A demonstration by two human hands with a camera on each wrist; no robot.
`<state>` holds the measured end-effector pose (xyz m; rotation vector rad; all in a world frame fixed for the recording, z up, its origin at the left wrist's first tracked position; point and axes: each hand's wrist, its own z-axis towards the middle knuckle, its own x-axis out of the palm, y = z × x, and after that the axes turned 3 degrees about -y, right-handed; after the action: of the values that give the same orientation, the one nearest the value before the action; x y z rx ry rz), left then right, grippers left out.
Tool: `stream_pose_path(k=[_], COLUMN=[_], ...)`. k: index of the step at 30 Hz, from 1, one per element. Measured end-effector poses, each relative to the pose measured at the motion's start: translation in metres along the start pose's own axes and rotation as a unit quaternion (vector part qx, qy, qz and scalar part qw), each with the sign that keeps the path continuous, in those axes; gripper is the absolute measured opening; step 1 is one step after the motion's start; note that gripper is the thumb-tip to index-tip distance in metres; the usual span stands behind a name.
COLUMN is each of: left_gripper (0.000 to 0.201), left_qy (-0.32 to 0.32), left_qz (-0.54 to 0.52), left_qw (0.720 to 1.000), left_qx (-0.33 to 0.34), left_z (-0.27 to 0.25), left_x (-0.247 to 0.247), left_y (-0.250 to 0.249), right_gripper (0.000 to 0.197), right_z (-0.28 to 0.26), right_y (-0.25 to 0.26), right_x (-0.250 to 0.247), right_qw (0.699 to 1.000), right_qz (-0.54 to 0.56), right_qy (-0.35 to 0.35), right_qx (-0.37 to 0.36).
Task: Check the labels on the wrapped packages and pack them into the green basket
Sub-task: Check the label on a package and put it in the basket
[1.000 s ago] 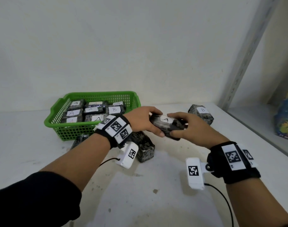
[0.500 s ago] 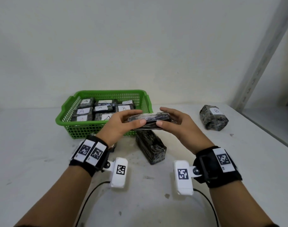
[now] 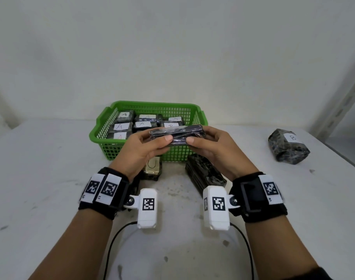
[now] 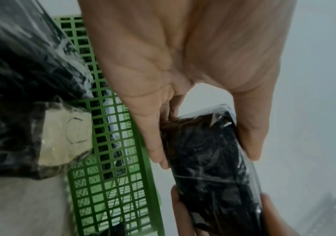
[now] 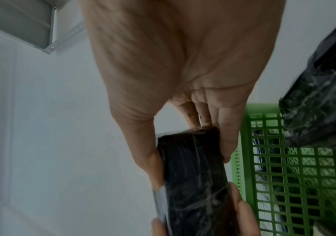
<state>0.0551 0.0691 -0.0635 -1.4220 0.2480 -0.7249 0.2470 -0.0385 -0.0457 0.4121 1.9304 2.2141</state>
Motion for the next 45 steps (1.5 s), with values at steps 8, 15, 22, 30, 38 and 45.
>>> stream_pose_path(k=[8, 15, 22, 30, 38, 45], left_gripper=[0.090, 0.061, 0.059, 0.071, 0.084, 0.058], left_qy=[-0.006, 0.014, 0.023, 0.048, 0.079, 0.003], left_qz=[0.038, 0.034, -0.022, 0.058, 0.098, 0.087], left_qw=[0.999, 0.999, 0.998, 0.997, 0.990, 0.996], left_qx=[0.004, -0.019, -0.047, -0.008, 0.062, 0.002], left_z=[-0.004, -0.012, -0.013, -0.016, -0.022, -0.020], left_x=[0.002, 0.006, 0.002, 0.002, 0.006, 0.012], left_y=[0.002, 0.001, -0.002, -0.004, -0.010, -0.003], right_gripper=[0.096, 0.095, 0.093, 0.087, 0.054, 0.064], right_z=[-0.001, -0.007, -0.010, -0.013, -0.017, -0.016], right_y=[-0.010, -0.010, -0.013, -0.011, -0.006, -0.010], right_x=[-0.003, -0.007, -0.011, -0.009, -0.006, -0.006], right_qw=[1.000, 0.999, 0.999, 0.998, 0.999, 0.999], right_qz=[-0.010, -0.026, -0.030, -0.033, 0.018, -0.006], right_qy=[-0.005, -0.021, 0.001, -0.016, 0.014, -0.045], right_qx=[-0.014, -0.034, -0.023, -0.045, 0.043, -0.008])
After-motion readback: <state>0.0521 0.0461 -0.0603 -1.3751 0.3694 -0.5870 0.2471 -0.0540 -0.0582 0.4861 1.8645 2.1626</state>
